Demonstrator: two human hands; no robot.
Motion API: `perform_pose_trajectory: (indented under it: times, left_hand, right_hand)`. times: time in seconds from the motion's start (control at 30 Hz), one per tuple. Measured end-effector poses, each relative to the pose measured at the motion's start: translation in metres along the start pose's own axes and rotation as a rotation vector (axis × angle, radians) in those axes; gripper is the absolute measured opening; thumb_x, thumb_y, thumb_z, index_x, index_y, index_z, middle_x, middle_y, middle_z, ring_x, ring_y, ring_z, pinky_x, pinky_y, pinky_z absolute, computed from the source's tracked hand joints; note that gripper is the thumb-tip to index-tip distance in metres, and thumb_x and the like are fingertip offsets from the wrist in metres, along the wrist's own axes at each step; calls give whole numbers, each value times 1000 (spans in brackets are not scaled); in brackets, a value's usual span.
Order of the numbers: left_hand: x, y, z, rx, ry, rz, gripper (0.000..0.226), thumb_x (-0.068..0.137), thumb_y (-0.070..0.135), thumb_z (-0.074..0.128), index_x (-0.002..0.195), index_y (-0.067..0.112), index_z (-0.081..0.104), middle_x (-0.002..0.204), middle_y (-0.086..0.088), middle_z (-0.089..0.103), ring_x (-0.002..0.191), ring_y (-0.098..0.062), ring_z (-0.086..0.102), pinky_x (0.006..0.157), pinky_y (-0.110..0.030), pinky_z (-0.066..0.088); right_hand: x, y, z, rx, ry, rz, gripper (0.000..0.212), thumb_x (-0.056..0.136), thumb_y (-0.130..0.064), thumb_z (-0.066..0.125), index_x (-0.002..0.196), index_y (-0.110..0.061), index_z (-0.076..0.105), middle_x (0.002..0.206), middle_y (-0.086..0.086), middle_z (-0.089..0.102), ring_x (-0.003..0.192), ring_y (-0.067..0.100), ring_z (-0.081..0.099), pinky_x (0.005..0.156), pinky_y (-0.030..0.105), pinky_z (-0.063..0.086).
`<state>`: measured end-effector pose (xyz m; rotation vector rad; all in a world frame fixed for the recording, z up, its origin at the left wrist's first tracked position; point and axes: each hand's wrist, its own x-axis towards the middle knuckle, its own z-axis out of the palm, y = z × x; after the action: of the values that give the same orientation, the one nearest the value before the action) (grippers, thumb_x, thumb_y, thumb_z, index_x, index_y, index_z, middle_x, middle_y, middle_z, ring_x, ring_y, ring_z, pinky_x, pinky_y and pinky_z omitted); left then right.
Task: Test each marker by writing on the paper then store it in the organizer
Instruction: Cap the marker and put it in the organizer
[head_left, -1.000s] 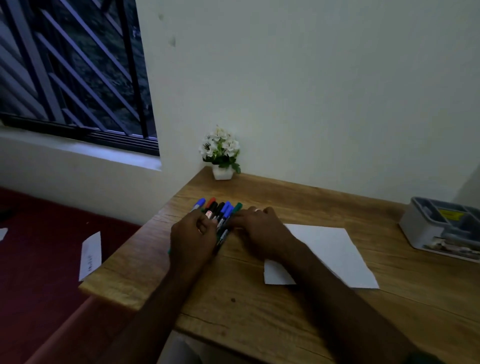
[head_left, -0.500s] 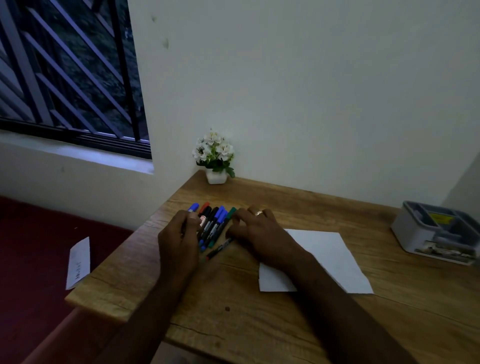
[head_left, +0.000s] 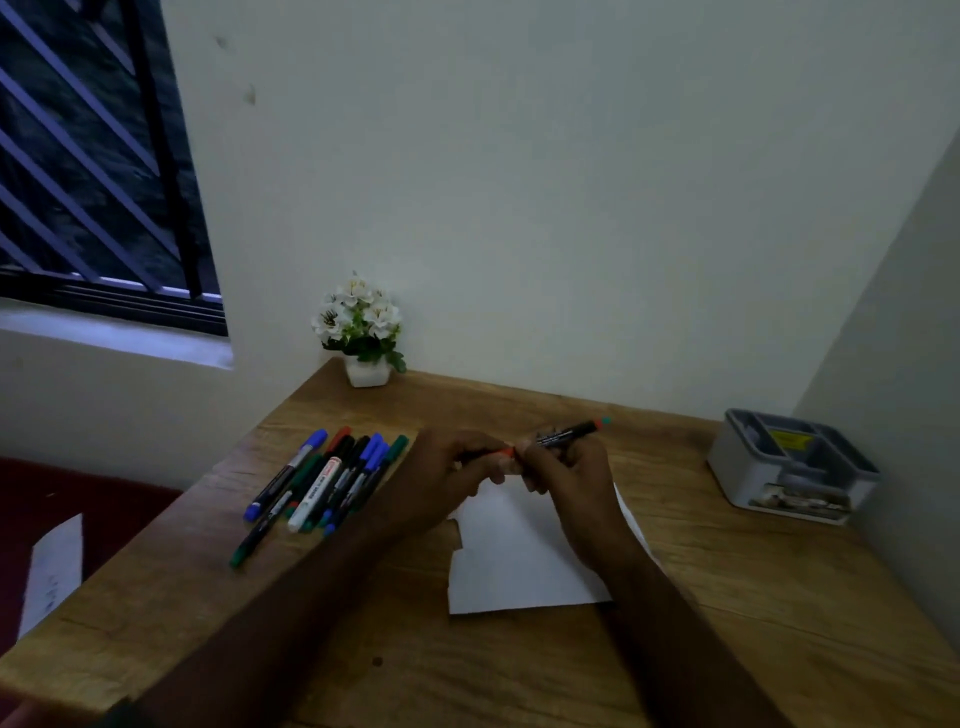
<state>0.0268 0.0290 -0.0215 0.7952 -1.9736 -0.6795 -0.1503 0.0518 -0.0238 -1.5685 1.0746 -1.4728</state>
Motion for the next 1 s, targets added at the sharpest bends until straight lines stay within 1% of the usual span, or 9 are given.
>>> perform_pose_trajectory:
  times: [0.07, 0.2, 0.27, 0.37, 0.5, 0.6, 0.73, 0.83, 1.0]
  left_hand:
    - [11, -3, 1, -24, -52, 24, 14, 92, 10, 63, 97, 9, 76, 81, -1, 73, 63, -4, 62, 54, -17, 46]
    - [24, -15, -2, -96, -225, -30, 15, 93, 7, 61, 100, 5, 74, 78, -8, 70, 65, -12, 61, 59, -22, 47]
    - [25, -25, -8, -186, -321, -90, 18, 93, 11, 61, 99, -2, 73, 73, -21, 65, 62, -23, 55, 60, -31, 44]
    - [25, -34, -16, -290, -400, -160, 24, 94, 12, 60, 101, -9, 70, 68, -15, 58, 61, -16, 50, 57, -26, 40]
    - [19, -31, -32, -368, -424, -235, 30, 95, 3, 54, 122, 9, 65, 75, -23, 54, 66, -19, 46, 57, -21, 39]
    - [17, -37, -40, -171, -372, -283, 28, 95, 8, 57, 119, 17, 68, 84, -15, 64, 68, -18, 54, 61, -19, 46]
    - [21, -54, -31, 339, -295, -210, 17, 85, 25, 71, 102, 24, 75, 99, 9, 73, 88, -2, 63, 82, -32, 55]
    - [20, -56, -31, 364, -225, -245, 11, 81, 26, 74, 93, 26, 75, 93, 13, 70, 87, 0, 60, 76, -26, 50]
    - [19, -60, -26, 402, -269, -245, 20, 73, 33, 80, 92, 29, 73, 92, 13, 65, 87, -6, 58, 76, -28, 51]
  right_hand:
    - [4, 3, -3, 30, 9, -7, 32, 97, -19, 61, 82, 9, 64, 70, 25, 64, 57, 21, 54, 54, 25, 43]
    - [11, 9, -7, 72, -25, 73, 38, 97, -21, 61, 81, 13, 60, 65, 15, 66, 52, 19, 54, 51, 26, 43]
    - [14, 13, -8, 95, -84, 124, 34, 97, -17, 60, 80, 12, 57, 66, 16, 66, 52, 21, 55, 52, 30, 42]
    - [17, 16, -8, 116, -154, 152, 25, 96, -15, 60, 77, 0, 59, 73, 19, 68, 57, 24, 58, 58, 35, 44]
    - [21, 9, -11, 233, -87, 170, 26, 95, -8, 56, 69, -8, 57, 64, 14, 66, 53, 23, 58, 57, 33, 47]
    - [20, 4, -23, 321, 57, 151, 19, 94, -8, 54, 76, -7, 51, 60, 12, 64, 50, 21, 55, 52, 29, 45]
    - [3, 11, -13, 105, 75, 165, 16, 99, -4, 45, 92, 2, 58, 80, 18, 73, 65, 29, 66, 57, 31, 46]
    - [-13, 16, -6, -128, -7, 202, 26, 100, -6, 43, 98, -5, 69, 92, 7, 76, 80, 23, 70, 65, 24, 49]
    - [-25, 13, -24, -464, -141, 119, 19, 92, -7, 60, 79, -14, 72, 87, -7, 74, 88, 6, 69, 76, 19, 52]
